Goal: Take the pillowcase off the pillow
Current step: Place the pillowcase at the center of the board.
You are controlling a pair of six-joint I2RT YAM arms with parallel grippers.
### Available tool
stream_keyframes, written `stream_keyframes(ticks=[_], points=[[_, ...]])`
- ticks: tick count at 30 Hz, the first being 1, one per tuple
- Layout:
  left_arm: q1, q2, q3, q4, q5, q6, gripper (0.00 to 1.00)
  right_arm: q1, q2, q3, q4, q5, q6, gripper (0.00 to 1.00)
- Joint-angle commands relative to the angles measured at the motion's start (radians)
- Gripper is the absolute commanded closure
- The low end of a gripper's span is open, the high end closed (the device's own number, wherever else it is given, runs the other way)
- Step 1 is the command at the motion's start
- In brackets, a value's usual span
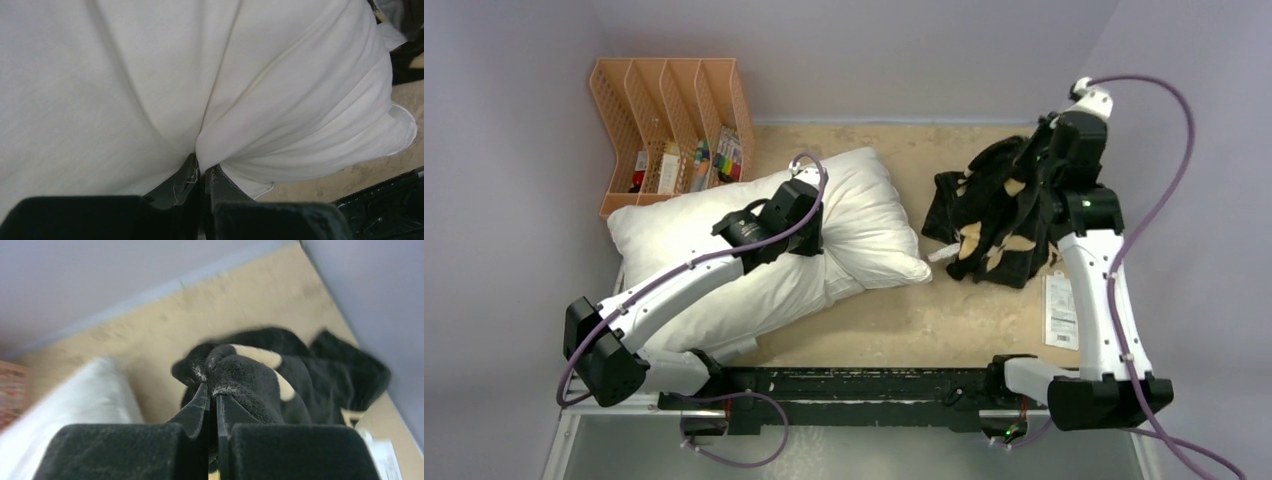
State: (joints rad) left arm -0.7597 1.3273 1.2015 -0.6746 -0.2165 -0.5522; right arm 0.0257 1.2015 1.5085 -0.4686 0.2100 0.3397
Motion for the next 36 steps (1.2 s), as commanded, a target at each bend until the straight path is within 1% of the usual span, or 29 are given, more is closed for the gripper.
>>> stream_keyframes(ticks=[1, 2, 4, 5, 7, 9, 11, 13, 15, 16, 17, 18, 19, 20, 22, 23, 25, 27, 30, 33, 36], points=[[0.004, -0.029, -0.007, 0.066, -0.058, 0.023, 1.0, -0.004, 0.071, -0.195, -0.018, 0.082, 0.052, 0.99], [0.004, -0.031, -0.005, 0.062, -0.063, 0.023, 1.0, -0.005, 0.083, -0.215, -0.01, 0.001, 0.059, 0.99], [0.005, -0.033, -0.011, 0.061, -0.07, 0.023, 1.0, -0.005, 0.123, -0.245, 0.011, -0.234, 0.043, 0.98], [0.005, -0.034, -0.013, 0.062, -0.072, 0.023, 1.0, -0.005, 0.157, -0.219, -0.012, -0.275, 0.043, 0.97], [0.004, -0.031, -0.012, 0.059, -0.073, 0.023, 1.0, -0.006, 0.223, -0.162, -0.061, -0.277, 0.038, 0.97], [0.005, -0.033, -0.007, 0.053, -0.077, 0.022, 1.0, -0.005, 0.248, -0.111, -0.105, -0.228, 0.052, 0.97], [0.005, -0.046, -0.009, 0.044, -0.084, 0.02, 1.0, -0.006, 0.242, -0.059, -0.122, -0.114, 0.03, 0.97], [0.004, -0.063, -0.017, 0.037, -0.098, 0.017, 1.0, -0.004, 0.216, -0.039, -0.118, 0.048, 0.029, 0.96], [0.005, -0.074, -0.023, 0.027, -0.112, 0.014, 1.0, -0.005, 0.176, -0.097, -0.06, 0.172, 0.013, 0.95], [0.005, -0.078, -0.027, 0.025, -0.115, 0.012, 1.0, -0.006, 0.159, -0.148, -0.015, 0.214, 0.005, 0.92], [0.004, -0.082, -0.029, 0.024, -0.114, 0.011, 1.0, -0.007, 0.151, -0.192, -0.003, 0.234, 0.001, 0.88], [0.004, -0.085, -0.029, 0.023, -0.11, 0.011, 0.94, -0.007, 0.151, -0.225, -0.012, 0.243, -0.001, 0.72], [0.005, -0.088, -0.027, 0.022, -0.105, 0.011, 0.88, -0.006, 0.155, -0.249, -0.048, 0.25, 0.022, 0.59], [0.005, -0.092, -0.023, 0.022, -0.098, 0.011, 0.81, -0.007, 0.16, -0.266, -0.085, 0.249, 0.041, 0.56], [0.005, -0.105, -0.011, 0.026, -0.088, 0.011, 0.69, -0.007, 0.149, -0.291, -0.133, 0.248, 0.076, 0.54], [0.005, -0.112, -0.002, 0.028, -0.089, 0.011, 0.63, -0.007, 0.129, -0.298, -0.14, 0.248, 0.082, 0.52], [0.005, -0.12, 0.018, 0.032, -0.095, 0.013, 0.52, -0.007, 0.072, -0.294, -0.131, 0.237, 0.08, 0.4], [0.006, -0.122, 0.048, 0.025, -0.104, 0.019, 0.43, -0.006, 0.005, -0.266, -0.097, 0.178, 0.038, 0.32], [0.006, -0.117, 0.108, -0.003, -0.123, 0.031, 0.34, -0.006, -0.087, -0.226, -0.027, 0.04, -0.028, 0.29], [0.006, -0.12, 0.172, -0.024, -0.153, 0.049, 0.29, -0.006, -0.162, -0.223, 0.03, -0.158, -0.022, 0.27], [0.008, -0.131, 0.24, -0.04, -0.19, 0.079, 0.26, -0.006, -0.231, -0.266, 0.124, -0.333, 0.006, 0.24]])
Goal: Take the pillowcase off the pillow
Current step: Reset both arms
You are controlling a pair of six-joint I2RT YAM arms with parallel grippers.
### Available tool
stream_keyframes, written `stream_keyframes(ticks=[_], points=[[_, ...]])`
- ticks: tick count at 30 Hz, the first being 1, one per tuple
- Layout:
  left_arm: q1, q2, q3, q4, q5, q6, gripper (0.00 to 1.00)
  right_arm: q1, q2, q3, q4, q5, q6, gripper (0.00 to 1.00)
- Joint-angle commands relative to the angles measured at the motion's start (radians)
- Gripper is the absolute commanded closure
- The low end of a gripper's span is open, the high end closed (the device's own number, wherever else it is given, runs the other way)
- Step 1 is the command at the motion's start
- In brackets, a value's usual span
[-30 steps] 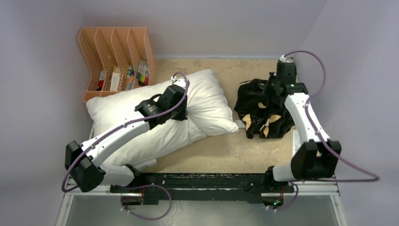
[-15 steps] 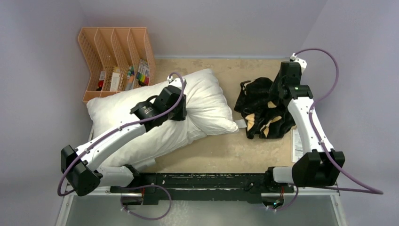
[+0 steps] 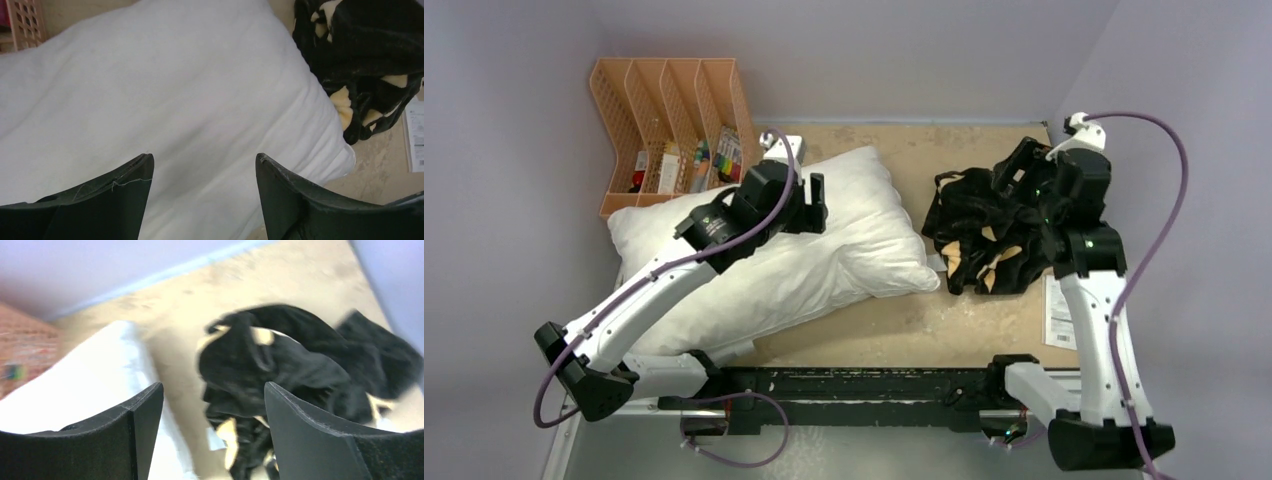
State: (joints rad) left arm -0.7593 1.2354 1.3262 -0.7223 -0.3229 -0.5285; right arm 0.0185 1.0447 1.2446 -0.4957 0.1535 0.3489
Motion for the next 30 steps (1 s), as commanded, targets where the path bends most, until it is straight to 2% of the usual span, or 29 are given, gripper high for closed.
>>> stream_keyframes(ticks=[1, 5, 7, 9, 12, 14, 17, 18, 21, 25, 30], points=[[0.007, -0.041, 0.135, 0.002, -0.103, 0.066, 0.26, 0.001, -0.092, -0.024, 0.19, -0.324, 0.008, 0.23], [0.037, -0.027, 0.206, -0.046, -0.23, 0.105, 0.23, 0.001, -0.113, -0.084, 0.321, -0.581, 0.028, 0.2], [0.115, -0.007, 0.229, -0.085, -0.244, 0.113, 0.23, 0.009, -0.07, -0.091, 0.365, -0.751, 0.055, 0.18], [0.215, 0.005, 0.243, -0.109, -0.21, 0.095, 0.23, 0.051, -0.003, -0.063, 0.323, -0.821, 0.075, 0.15], [0.397, 0.03, 0.258, -0.158, -0.094, 0.065, 0.23, 0.209, 0.069, 0.0, 0.186, -0.646, -0.018, 0.12], [0.477, 0.056, 0.307, -0.228, -0.028, 0.04, 0.23, 0.27, 0.097, 0.041, 0.099, -0.527, -0.077, 0.11], [0.483, 0.047, 0.347, -0.281, -0.11, 0.008, 0.21, 0.277, 0.082, 0.057, 0.057, -0.4, -0.119, 0.09], [0.483, 0.016, 0.328, -0.277, -0.15, -0.009, 0.21, 0.278, 0.061, 0.052, 0.065, -0.357, -0.129, 0.05], [0.483, -0.067, 0.275, -0.234, -0.222, -0.03, 0.2, 0.278, -0.019, 0.023, 0.11, -0.253, -0.15, 0.01], [0.483, -0.148, 0.232, -0.178, -0.238, -0.022, 0.19, 0.278, -0.096, -0.034, 0.191, -0.183, -0.151, 0.01], [0.483, -0.085, 0.283, -0.25, -0.269, -0.017, 0.18, 0.278, -0.118, -0.06, 0.223, -0.158, -0.13, 0.01]])
